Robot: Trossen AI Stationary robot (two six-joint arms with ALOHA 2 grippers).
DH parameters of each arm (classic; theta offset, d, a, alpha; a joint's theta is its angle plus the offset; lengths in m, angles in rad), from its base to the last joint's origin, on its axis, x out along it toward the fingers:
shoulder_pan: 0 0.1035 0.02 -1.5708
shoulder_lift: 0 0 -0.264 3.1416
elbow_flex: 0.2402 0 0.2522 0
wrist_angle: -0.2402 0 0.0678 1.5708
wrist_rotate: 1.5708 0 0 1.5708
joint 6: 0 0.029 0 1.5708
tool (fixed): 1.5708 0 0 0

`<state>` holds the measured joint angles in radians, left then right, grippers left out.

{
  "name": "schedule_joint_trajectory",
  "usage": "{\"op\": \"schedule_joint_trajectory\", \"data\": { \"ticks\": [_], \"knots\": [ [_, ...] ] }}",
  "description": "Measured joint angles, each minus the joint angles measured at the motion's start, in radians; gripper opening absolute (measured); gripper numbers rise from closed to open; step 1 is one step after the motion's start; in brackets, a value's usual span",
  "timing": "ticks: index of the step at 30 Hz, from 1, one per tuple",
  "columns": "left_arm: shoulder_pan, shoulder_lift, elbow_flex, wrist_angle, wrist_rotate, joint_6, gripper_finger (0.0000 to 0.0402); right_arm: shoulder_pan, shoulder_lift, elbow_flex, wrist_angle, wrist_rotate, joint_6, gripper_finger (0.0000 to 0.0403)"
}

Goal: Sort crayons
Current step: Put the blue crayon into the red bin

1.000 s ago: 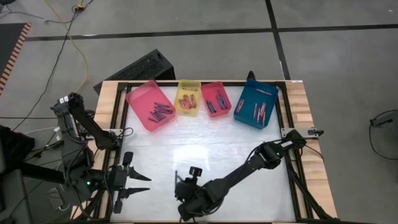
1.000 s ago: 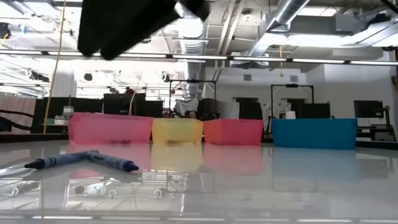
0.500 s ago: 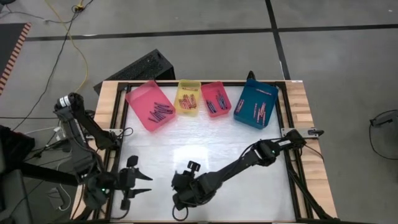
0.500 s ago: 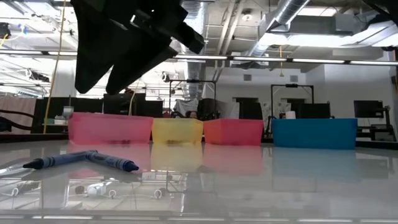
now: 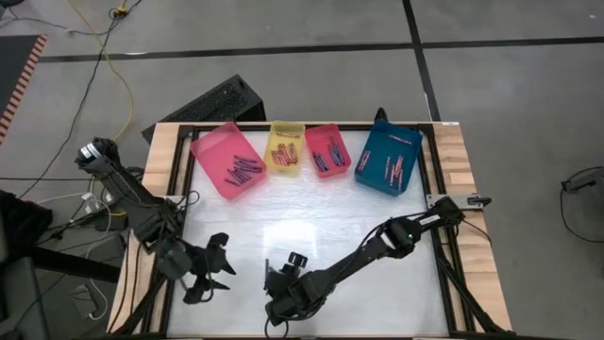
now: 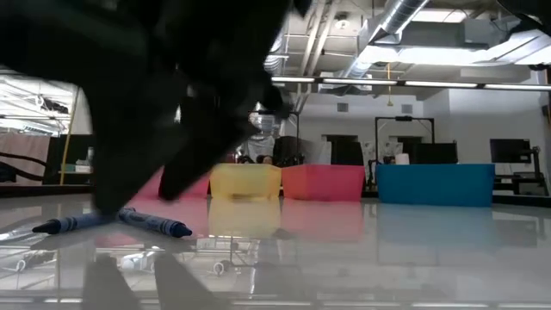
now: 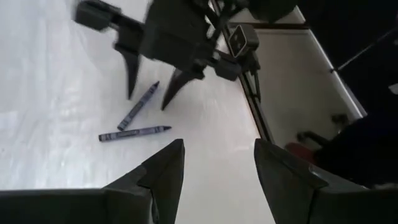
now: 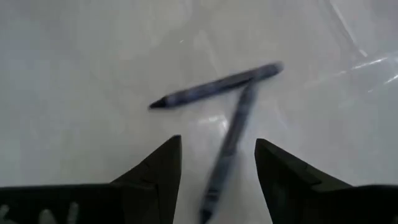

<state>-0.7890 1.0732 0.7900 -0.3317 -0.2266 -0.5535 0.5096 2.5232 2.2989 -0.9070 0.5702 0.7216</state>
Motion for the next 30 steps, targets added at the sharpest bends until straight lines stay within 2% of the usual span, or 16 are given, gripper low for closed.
{"op": "schedule_joint_trajectory", "data": {
  "ticks": [6, 10, 17, 21, 30],
  "knots": [
    [0.106, -0.009, -0.029, 0.009, 0.178, 0.053, 0.0183, 0.007, 0.017, 0.000, -0.046, 0.000, -0.009, 0.0198],
    [0.170, -0.006, -0.068, 0.063, 0.262, 0.101, 0.0183, -0.001, 0.014, -0.040, -0.013, -0.007, -0.011, 0.0196],
    [0.293, -0.006, -0.220, 0.262, 0.433, 0.083, 0.0183, -0.035, 0.047, -0.041, 0.044, -0.164, -0.059, 0.0165],
    [0.326, -0.006, -0.281, 0.345, 0.466, 0.043, 0.0183, -0.057, 0.074, -0.042, 0.069, -0.259, -0.063, 0.0148],
    [0.331, -0.006, -0.332, 0.399, 0.445, 0.020, 0.0183, -0.082, 0.076, -0.043, 0.028, -0.285, 0.113, 0.0081]
  ]
}}
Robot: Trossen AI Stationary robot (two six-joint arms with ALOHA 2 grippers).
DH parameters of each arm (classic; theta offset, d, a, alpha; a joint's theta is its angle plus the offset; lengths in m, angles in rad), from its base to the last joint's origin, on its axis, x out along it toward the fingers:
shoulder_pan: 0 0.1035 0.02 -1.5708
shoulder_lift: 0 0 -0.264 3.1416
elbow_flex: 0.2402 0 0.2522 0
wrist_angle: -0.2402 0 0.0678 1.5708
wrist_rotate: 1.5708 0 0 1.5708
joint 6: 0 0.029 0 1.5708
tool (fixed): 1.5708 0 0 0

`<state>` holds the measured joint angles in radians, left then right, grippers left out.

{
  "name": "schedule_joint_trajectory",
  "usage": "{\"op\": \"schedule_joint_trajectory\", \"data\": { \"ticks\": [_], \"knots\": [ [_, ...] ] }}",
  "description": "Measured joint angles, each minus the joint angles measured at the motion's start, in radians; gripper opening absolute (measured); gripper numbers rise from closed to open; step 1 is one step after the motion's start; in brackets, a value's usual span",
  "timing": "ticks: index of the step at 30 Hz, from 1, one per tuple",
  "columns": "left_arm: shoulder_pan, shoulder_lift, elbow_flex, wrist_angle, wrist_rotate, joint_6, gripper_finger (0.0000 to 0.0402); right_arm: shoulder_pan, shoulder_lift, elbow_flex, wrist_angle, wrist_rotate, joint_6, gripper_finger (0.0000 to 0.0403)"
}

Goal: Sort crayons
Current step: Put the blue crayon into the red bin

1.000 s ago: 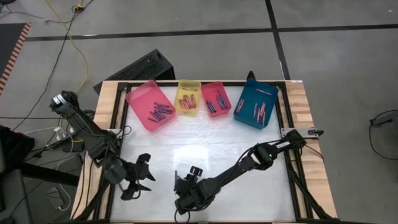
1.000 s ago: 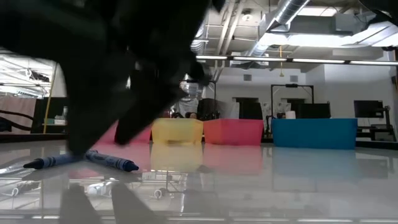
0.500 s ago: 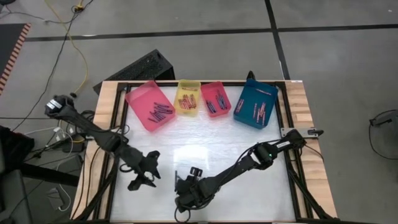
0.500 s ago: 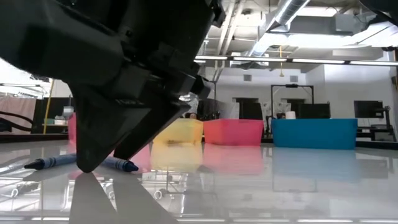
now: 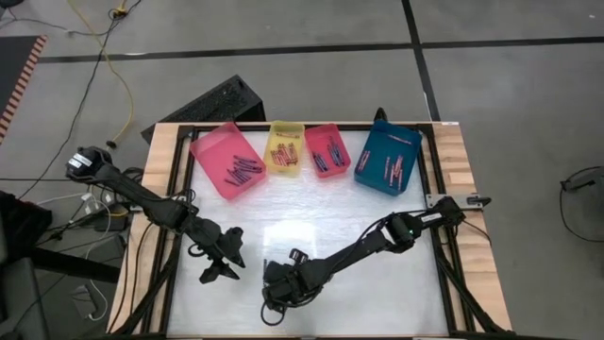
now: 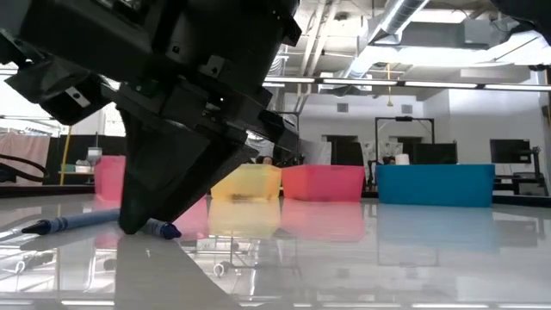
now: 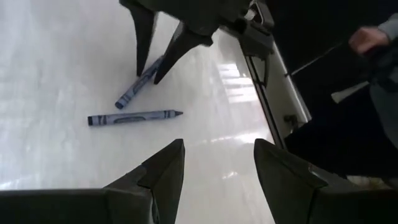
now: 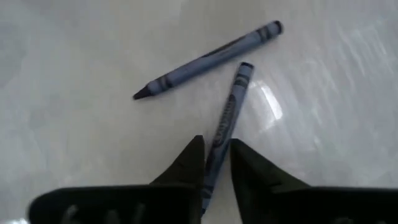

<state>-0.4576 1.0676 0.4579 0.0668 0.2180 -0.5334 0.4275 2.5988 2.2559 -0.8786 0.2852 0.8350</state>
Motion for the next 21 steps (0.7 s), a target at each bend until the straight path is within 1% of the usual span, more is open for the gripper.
{"op": "schedule_joint_trajectory", "data": {
  "ticks": [3, 6, 8, 10, 13, 17, 21],
  "knots": [
    [0.000, 0.000, -0.025, 0.044, -0.018, -0.008, 0.0183, 0.001, 0.000, -0.001, 0.000, 0.003, 0.054, 0.0050],
    [0.000, 0.000, -0.052, 0.082, -0.026, -0.009, 0.0183, 0.001, -0.004, -0.001, 0.000, 0.007, 0.059, 0.0018],
    [0.000, 0.000, -0.078, 0.105, -0.028, -0.034, 0.0183, 0.001, -0.017, -0.001, 0.000, 0.006, 0.059, 0.0006],
    [0.000, 0.000, -0.099, 0.114, -0.024, -0.062, 0.0183, 0.005, -0.038, -0.002, -0.004, 0.013, 0.070, 0.0008],
    [-0.003, 0.000, -0.113, 0.123, -0.026, -0.101, 0.0183, 0.015, -0.079, -0.002, -0.013, 0.057, 0.082, 0.0009],
    [-0.017, 0.000, -0.123, 0.129, -0.103, -0.112, 0.0183, 0.016, -0.124, -0.009, -0.031, 0.092, 0.085, 0.0005],
    [-0.032, 0.000, -0.147, 0.137, -0.163, -0.088, 0.0183, 0.014, -0.210, -0.006, -0.063, 0.180, 0.084, 0.0004]
  ]
}}
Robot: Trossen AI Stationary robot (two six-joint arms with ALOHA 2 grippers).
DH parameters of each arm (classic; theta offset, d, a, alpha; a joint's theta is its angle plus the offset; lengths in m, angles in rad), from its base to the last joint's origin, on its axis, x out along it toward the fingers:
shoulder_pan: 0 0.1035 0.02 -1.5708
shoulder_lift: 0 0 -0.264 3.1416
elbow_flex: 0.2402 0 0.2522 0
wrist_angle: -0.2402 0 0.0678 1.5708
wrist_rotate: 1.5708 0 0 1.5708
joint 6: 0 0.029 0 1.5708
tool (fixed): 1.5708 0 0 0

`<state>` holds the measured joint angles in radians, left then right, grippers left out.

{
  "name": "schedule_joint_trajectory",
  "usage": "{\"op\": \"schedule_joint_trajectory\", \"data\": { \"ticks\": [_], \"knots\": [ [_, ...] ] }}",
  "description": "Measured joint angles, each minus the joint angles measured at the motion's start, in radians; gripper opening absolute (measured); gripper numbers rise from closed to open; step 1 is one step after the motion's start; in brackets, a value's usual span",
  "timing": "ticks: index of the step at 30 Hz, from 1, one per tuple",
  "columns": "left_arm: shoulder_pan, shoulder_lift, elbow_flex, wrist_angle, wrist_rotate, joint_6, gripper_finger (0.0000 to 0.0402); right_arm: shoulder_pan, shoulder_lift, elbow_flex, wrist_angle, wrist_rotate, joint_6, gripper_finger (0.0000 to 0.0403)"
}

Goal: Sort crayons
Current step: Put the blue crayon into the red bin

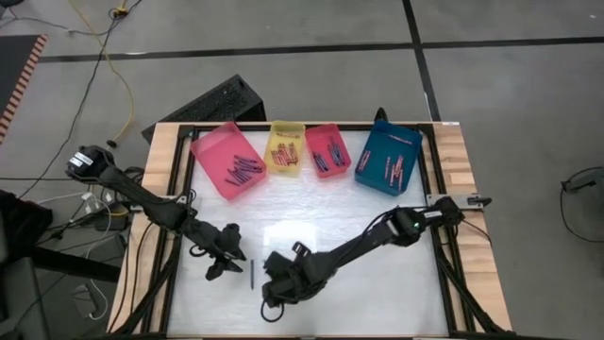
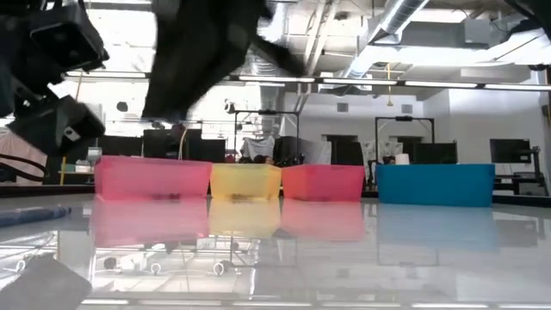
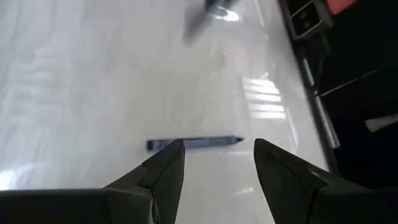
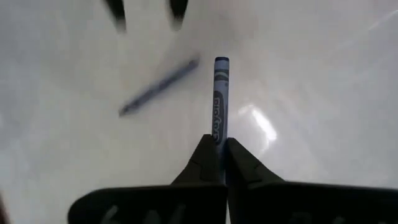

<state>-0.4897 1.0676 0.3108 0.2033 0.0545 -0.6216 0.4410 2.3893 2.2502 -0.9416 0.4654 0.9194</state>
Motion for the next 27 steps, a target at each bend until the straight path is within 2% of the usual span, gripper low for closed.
{"op": "schedule_joint_trajectory", "data": {
  "ticks": [7, 11, 15, 21, 27],
  "knots": [
    [-0.001, 0.000, -0.047, 0.000, 0.007, -0.028, 0.0183, -0.043, -0.144, -0.001, -0.153, 0.138, -0.003, 0.0003],
    [-0.001, 0.000, -0.077, 0.067, -0.005, -0.038, 0.0183, -0.086, -0.232, 0.003, -0.230, 0.245, -0.011, 0.0003],
    [-0.001, 0.000, -0.101, 0.161, -0.030, -0.053, 0.0183, -0.139, -0.261, 0.002, -0.320, 0.299, -0.011, 0.0003],
    [-0.001, 0.000, -0.101, 0.166, -0.043, -0.019, 0.0183, -0.269, -0.277, 0.002, -0.445, 0.293, -0.096, 0.0002],
    [-0.001, 0.000, -0.101, 0.170, -0.041, -0.087, 0.0183, -0.404, -0.285, 0.002, -0.437, 0.165, -0.249, 0.0002]
  ]
}}
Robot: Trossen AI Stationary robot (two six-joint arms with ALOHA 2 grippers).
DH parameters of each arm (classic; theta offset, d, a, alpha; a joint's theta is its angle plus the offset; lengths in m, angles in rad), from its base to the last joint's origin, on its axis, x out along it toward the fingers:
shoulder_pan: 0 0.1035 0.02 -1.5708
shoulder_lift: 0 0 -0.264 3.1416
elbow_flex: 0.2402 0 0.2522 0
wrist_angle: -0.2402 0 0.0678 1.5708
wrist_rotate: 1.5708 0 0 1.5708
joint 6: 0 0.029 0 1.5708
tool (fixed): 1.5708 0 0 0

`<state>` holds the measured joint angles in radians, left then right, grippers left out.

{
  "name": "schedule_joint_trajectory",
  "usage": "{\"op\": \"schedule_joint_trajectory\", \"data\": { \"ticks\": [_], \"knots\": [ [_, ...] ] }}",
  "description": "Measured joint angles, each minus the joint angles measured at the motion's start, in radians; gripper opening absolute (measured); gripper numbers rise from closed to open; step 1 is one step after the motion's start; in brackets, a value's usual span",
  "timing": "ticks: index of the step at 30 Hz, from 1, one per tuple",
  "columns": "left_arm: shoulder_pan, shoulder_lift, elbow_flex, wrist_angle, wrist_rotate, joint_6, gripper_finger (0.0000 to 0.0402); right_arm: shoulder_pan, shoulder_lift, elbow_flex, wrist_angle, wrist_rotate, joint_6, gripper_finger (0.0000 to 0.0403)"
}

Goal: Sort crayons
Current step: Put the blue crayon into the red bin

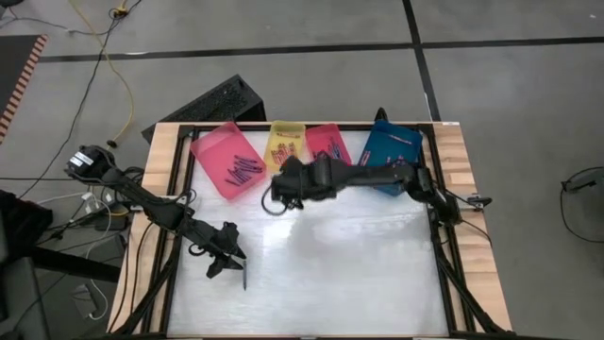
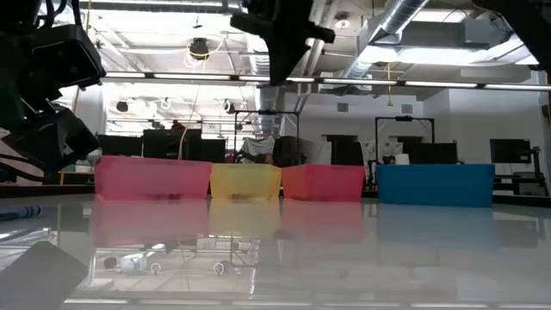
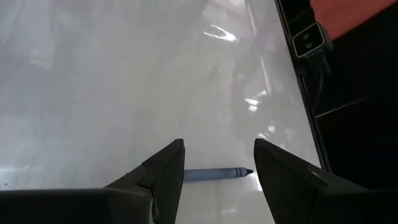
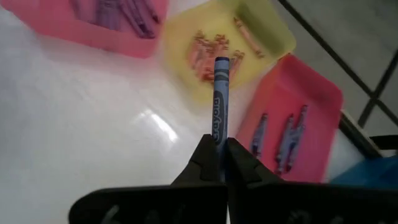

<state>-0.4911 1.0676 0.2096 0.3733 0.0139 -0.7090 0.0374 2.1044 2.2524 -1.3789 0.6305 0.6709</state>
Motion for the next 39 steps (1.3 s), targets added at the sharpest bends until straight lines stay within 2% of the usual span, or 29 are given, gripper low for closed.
{"op": "schedule_joint_trajectory", "data": {
  "ticks": [11, 18, 27, 35, 39],
  "knots": [
    [0.006, 0.000, 0.000, -0.043, -0.025, 0.033, 0.0183, -0.246, 0.010, 0.000, -0.014, -0.063, -0.216, 0.0002],
    [0.073, -0.041, 0.000, -0.080, 0.045, 0.025, 0.0183, -0.371, 0.009, 0.000, -0.011, -0.135, -0.279, 0.0002],
    [0.088, -0.043, 0.000, -0.072, -0.017, 0.023, 0.0183, -0.448, 0.011, 0.000, 0.027, -0.160, -0.365, 0.0002],
    [0.182, -0.091, 0.000, -0.116, 0.035, 0.036, 0.0183, -0.507, 0.011, 0.000, 0.101, -0.260, -0.454, 0.0002],
    [0.185, -0.109, 0.000, -0.136, 0.018, 0.033, 0.0183, -0.513, -0.002, -0.085, 0.143, -0.283, -0.474, 0.0002]
  ]
}}
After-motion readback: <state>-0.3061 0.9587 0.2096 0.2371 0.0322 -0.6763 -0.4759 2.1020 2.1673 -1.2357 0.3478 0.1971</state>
